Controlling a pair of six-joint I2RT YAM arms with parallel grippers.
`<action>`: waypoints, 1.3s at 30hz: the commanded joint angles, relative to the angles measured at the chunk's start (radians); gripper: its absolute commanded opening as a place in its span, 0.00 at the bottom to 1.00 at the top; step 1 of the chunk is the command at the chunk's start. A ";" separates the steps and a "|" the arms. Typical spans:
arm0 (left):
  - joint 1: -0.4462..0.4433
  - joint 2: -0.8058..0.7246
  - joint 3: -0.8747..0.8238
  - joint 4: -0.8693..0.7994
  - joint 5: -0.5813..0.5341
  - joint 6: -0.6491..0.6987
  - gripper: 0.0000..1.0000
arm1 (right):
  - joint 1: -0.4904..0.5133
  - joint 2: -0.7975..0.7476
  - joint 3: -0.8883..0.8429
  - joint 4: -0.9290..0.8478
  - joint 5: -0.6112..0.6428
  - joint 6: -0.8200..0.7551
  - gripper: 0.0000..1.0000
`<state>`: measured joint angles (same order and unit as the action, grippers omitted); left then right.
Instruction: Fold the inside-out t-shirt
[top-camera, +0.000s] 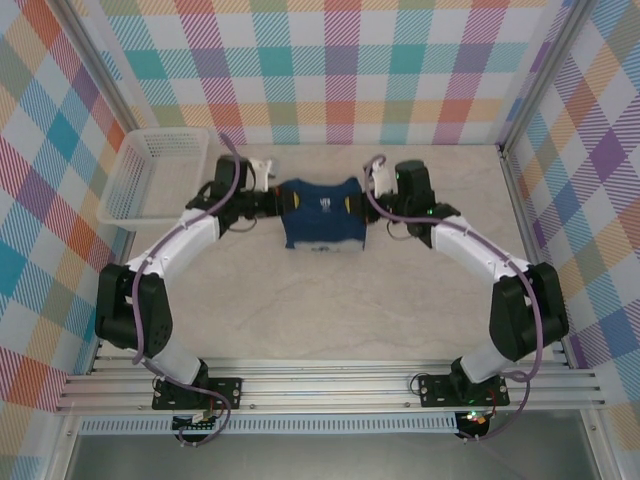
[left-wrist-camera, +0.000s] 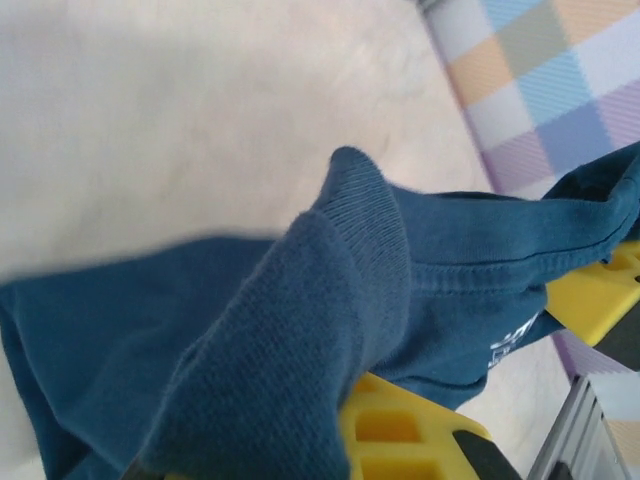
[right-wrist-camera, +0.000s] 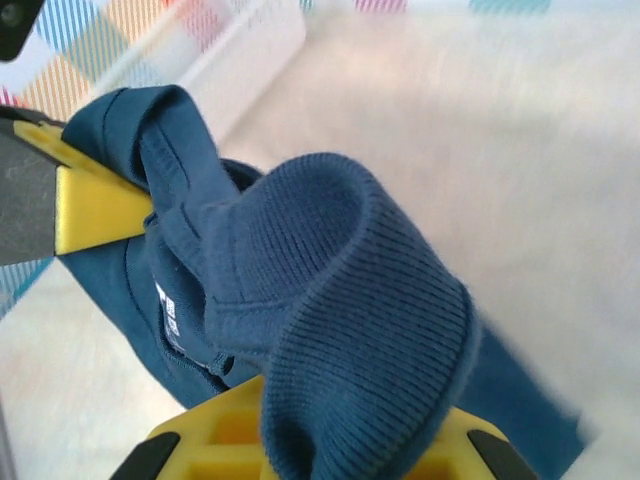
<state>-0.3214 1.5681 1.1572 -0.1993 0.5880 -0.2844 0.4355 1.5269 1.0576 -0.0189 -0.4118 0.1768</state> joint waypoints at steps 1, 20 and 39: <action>-0.074 -0.097 -0.145 0.080 -0.001 -0.052 0.00 | 0.045 -0.100 -0.131 0.086 -0.031 0.041 0.00; -0.099 0.083 -0.102 0.025 -0.258 -0.022 0.01 | 0.068 0.189 0.082 -0.179 0.179 0.043 0.00; -0.044 0.233 -0.004 -0.060 -0.367 -0.023 0.51 | -0.006 0.391 0.306 -0.444 0.304 0.032 0.39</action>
<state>-0.3740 1.8648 1.1439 -0.2256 0.2596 -0.3183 0.4496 1.9957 1.3617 -0.3813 -0.1432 0.2203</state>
